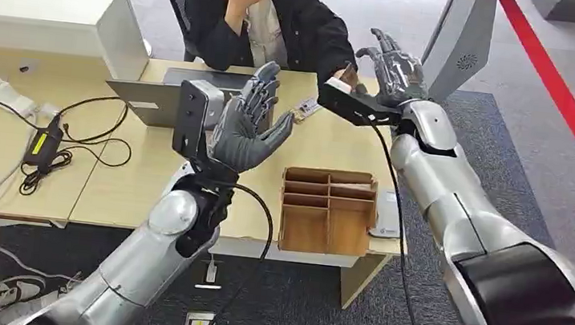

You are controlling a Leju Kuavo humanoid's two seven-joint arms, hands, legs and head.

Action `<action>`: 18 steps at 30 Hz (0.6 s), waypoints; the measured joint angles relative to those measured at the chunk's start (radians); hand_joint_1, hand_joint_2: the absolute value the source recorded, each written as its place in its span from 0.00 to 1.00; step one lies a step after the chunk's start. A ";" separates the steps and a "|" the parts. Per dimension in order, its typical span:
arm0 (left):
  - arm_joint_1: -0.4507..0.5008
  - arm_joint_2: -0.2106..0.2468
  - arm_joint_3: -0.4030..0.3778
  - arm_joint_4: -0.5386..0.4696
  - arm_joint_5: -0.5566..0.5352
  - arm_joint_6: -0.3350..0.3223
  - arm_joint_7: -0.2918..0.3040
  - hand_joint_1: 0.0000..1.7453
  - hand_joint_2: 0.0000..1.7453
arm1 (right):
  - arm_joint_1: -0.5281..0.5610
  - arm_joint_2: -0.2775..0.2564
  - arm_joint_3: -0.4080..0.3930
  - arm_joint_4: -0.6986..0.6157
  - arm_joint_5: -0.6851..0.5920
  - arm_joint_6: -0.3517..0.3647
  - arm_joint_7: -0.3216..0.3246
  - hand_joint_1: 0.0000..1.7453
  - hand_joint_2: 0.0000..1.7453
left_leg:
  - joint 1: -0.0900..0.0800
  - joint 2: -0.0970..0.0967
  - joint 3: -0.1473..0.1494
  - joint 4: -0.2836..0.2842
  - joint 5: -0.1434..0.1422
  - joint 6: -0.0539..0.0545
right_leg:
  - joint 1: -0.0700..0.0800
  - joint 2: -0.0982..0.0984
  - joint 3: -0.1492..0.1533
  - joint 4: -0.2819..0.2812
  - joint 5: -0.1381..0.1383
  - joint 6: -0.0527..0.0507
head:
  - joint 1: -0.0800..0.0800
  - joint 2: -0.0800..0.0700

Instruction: Pass the card to the sensor for recognition and then transmit it.

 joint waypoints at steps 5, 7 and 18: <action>0.003 -0.003 0.002 0.005 -0.013 0.000 0.001 0.00 1.00 | 0.000 0.003 0.000 0.004 -0.014 -0.032 -0.025 0.00 1.00 | 0.000 0.000 0.000 0.000 0.000 0.000 | 0.000 0.000 0.000 0.000 0.000 0.000 | 0.000 0.000; 0.003 -0.003 0.003 0.008 -0.019 0.001 0.003 0.00 1.00 | -0.002 0.004 0.000 0.004 -0.030 -0.048 -0.041 0.00 1.00 | 0.000 0.000 0.000 0.000 0.000 0.000 | 0.000 0.000 0.000 0.000 0.000 0.000 | 0.000 0.000; 0.013 0.019 0.022 0.007 -0.034 0.035 0.031 0.00 1.00 | -0.061 0.000 -0.108 -0.028 -0.458 -0.246 -0.373 0.00 1.00 | 0.000 0.000 0.000 0.000 0.000 0.000 | 0.000 0.000 0.000 0.000 0.000 0.000 | 0.000 0.000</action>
